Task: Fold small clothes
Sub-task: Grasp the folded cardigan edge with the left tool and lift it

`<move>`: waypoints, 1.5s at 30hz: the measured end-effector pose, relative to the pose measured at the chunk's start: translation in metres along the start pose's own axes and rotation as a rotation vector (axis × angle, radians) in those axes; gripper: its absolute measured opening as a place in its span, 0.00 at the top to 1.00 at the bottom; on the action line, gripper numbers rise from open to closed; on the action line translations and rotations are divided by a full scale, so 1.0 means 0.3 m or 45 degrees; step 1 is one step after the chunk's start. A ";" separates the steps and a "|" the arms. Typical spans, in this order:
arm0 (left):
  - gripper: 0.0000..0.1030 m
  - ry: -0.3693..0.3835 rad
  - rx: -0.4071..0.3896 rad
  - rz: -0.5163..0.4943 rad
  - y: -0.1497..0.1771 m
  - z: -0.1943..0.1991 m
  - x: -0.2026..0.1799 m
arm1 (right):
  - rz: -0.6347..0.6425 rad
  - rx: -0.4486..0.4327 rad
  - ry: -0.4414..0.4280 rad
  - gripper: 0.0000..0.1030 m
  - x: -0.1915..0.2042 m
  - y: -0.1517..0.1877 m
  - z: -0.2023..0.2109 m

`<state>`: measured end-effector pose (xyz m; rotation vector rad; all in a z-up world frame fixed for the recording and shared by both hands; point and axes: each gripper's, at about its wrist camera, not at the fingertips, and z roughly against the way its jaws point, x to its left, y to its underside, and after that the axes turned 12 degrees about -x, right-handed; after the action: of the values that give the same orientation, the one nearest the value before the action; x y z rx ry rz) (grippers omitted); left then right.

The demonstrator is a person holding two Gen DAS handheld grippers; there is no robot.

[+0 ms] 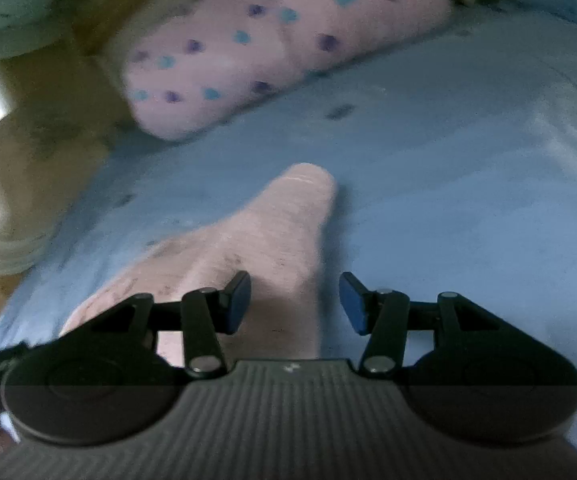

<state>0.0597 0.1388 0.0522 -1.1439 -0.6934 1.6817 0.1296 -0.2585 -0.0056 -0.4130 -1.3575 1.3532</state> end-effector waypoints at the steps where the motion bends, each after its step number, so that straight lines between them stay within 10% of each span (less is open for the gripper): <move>1: 0.86 -0.009 0.035 -0.013 0.010 -0.009 0.011 | 0.044 0.001 -0.029 0.48 0.026 0.006 0.002; 13: 0.77 0.032 0.039 -0.116 0.011 -0.049 -0.002 | 0.255 0.024 -0.028 0.48 0.103 0.033 -0.017; 21: 0.32 -0.004 -0.030 -0.007 -0.071 -0.156 0.016 | 0.156 -0.013 -0.052 0.48 0.054 -0.013 -0.005; 27: 0.32 0.004 0.039 0.042 -0.090 -0.317 0.011 | 0.026 -0.022 0.014 0.48 -0.020 -0.026 -0.045; 32: 0.79 0.014 0.037 0.050 -0.068 -0.355 -0.005 | -0.024 0.039 0.002 0.46 -0.063 -0.013 -0.096; 39: 0.84 -0.037 -0.051 0.033 -0.125 -0.239 0.045 | -0.114 0.055 -0.123 0.45 -0.052 -0.009 -0.102; 45: 0.82 -0.083 0.090 -0.043 -0.059 -0.307 0.075 | 0.043 0.042 -0.101 0.45 0.018 0.013 -0.086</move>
<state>0.1484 0.1613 0.0216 -1.0270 -0.6849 1.7076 0.1480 -0.2409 -0.0136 -0.3650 -1.3969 1.4311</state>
